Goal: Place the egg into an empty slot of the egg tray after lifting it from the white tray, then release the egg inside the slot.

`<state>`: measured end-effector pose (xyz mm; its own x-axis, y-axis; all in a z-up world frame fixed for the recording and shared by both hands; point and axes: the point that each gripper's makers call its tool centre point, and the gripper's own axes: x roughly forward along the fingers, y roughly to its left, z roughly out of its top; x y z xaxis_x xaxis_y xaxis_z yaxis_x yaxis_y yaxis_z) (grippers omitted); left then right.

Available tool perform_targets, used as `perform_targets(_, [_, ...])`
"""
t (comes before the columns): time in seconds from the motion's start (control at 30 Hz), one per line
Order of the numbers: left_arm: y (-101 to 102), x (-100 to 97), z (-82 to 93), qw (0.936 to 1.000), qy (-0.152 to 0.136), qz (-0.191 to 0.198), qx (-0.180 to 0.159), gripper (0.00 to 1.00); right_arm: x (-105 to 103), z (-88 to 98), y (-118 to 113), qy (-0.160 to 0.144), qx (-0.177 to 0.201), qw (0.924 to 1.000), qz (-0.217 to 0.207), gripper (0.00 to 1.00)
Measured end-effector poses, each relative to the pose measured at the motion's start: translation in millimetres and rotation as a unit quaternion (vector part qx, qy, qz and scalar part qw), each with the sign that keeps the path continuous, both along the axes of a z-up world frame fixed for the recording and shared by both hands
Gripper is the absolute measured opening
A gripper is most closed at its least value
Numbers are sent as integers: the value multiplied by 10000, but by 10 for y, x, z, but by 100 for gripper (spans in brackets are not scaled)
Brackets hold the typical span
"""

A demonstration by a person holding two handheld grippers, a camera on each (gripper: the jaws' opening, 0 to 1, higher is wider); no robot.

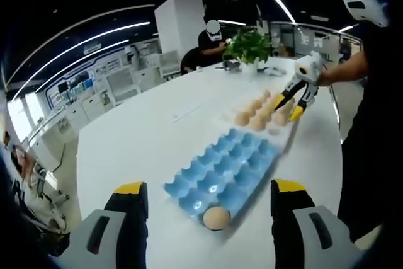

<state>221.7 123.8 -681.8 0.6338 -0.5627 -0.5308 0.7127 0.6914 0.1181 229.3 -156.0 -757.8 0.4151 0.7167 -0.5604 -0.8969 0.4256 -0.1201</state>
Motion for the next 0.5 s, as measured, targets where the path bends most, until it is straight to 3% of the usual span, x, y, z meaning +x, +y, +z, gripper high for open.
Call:
perform_targets(0.33, [-55,51,-25,9999,6,-154,-55,79,-39,7,39,7,-21,9999,-117,35])
perform_targets(0.5, [8,116,12,9994,-59,-344,-76,79,-24,-61,34,-90,-321,9990,-303,35])
